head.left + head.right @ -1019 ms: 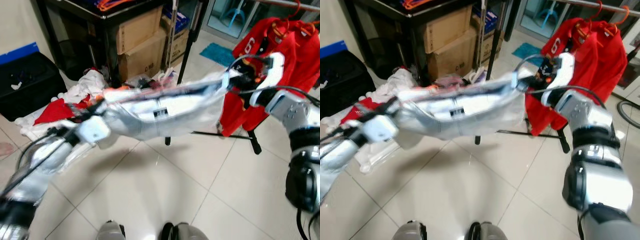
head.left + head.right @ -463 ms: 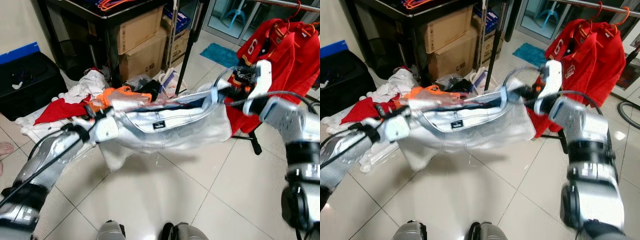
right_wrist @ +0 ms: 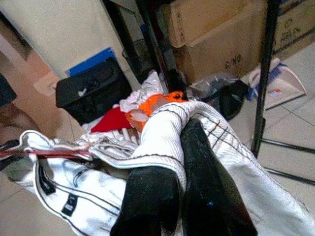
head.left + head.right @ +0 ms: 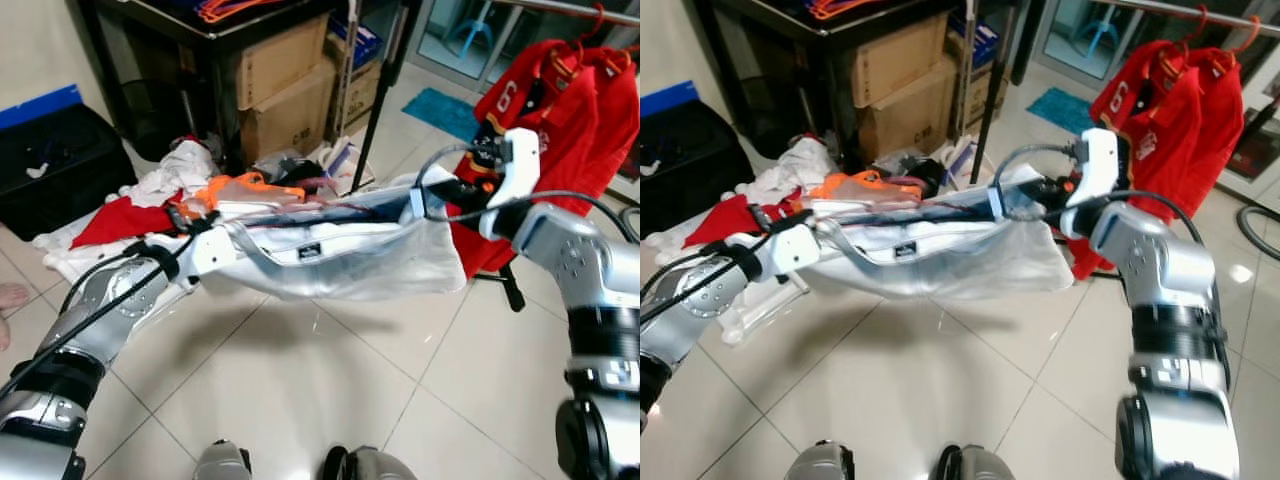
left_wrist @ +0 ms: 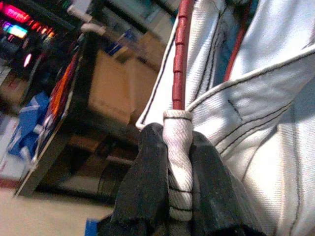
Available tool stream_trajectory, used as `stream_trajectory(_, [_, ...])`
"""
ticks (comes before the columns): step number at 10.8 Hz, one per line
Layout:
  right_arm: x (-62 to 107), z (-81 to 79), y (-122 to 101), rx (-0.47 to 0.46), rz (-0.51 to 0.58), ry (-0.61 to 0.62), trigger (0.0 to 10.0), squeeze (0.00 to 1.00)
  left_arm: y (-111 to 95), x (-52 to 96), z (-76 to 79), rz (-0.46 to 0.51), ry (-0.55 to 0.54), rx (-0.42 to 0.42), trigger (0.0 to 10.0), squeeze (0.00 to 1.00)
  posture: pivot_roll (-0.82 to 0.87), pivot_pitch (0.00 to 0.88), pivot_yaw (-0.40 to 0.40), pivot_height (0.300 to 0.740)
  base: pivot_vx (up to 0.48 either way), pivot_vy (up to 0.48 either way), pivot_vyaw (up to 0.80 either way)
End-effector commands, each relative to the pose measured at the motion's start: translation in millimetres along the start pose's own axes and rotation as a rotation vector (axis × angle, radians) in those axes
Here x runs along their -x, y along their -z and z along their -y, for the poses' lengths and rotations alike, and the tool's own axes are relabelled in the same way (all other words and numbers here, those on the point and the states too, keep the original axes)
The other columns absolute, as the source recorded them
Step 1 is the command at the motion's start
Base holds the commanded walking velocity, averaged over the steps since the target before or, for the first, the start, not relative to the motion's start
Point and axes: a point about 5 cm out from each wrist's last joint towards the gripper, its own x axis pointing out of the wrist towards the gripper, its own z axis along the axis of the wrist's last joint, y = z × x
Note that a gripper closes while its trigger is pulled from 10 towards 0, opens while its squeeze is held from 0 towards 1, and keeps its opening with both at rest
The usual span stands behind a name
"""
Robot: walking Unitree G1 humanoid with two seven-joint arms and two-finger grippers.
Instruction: Hang hanger
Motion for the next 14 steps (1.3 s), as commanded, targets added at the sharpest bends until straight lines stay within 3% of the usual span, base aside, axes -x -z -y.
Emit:
stream_trajectory(1, [4.2, -4.3, -11, 0.022, 0.038, -0.005, 0.0, 0.0, -2, 3.8, 13.6, 0.035, 0.117, -0.065, 10.0, 0.0, 0.05, 0.098, -0.112, 0.74, 0.0, 0.0, 0.0])
stream_trajectory(3, [-1.8, -9.4, -20, 0.006, 0.049, -0.017, 0.0, 0.0, -6, 14.0, 29.9, 0.103, 0.275, -0.142, 10.0, 0.0, 0.05, 0.098, -0.114, 0.74, 0.0, 0.0, 0.0])
stream_trajectory(5, [-8.3, -6.5, -30, -0.049, 0.073, 0.009, 0.0, 0.0, -7, 23.9, 35.1, 0.145, 0.334, -0.186, 10.0, 0.0, 0.05, 0.093, -0.116, 0.74, 0.0, 0.0, 0.0])
stream_trajectory(7, [-14.1, -5.7, -30, -0.033, 0.037, 0.019, 0.0, 0.0, -1, 35.3, 39.6, 0.13, 0.39, -0.189, 10.0, 0.0, 0.06, 0.078, -0.123, 0.74, 0.0, 0.0, 0.0])
stream_trajectory(10, [-23.8, -14.3, -22, 0.079, -0.054, -0.011, 0.0, 0.0, 1, 41.2, 27.0, 0.135, 0.35, -0.21, 10.0, 0.0, 0.07, 0.065, -0.128, 0.74, 0.0, 0.0, 0.0])
stream_trajectory(11, [-32.3, -27.2, -13, 0.157, -0.102, -0.061, 0.0, 0.0, 0, 39.4, 20.4, 0.108, 0.317, -0.196, 10.0, 0.0, 0.07, 0.053, -0.131, 0.74, 0.0, 0.0, 0.0])
stream_trajectory(13, [-32.9, -34.9, 1, 0.267, -0.172, -0.103, 0.0, 0.0, 17, 37.3, 5.1, -0.033, 0.199, -0.163, 10.0, 0.0, 0.07, 0.064, -0.136, 0.74, 0.0, 0.0, 0.0])
stream_trajectory(14, [-27.2, -25.2, 8, 0.242, -0.165, -0.067, 0.0, 0.0, 23, 36.2, -7.3, -0.084, 0.052, -0.047, 10.0, 0.0, 0.07, 0.065, -0.136, 0.74, 0.0, 0.0, 0.0])
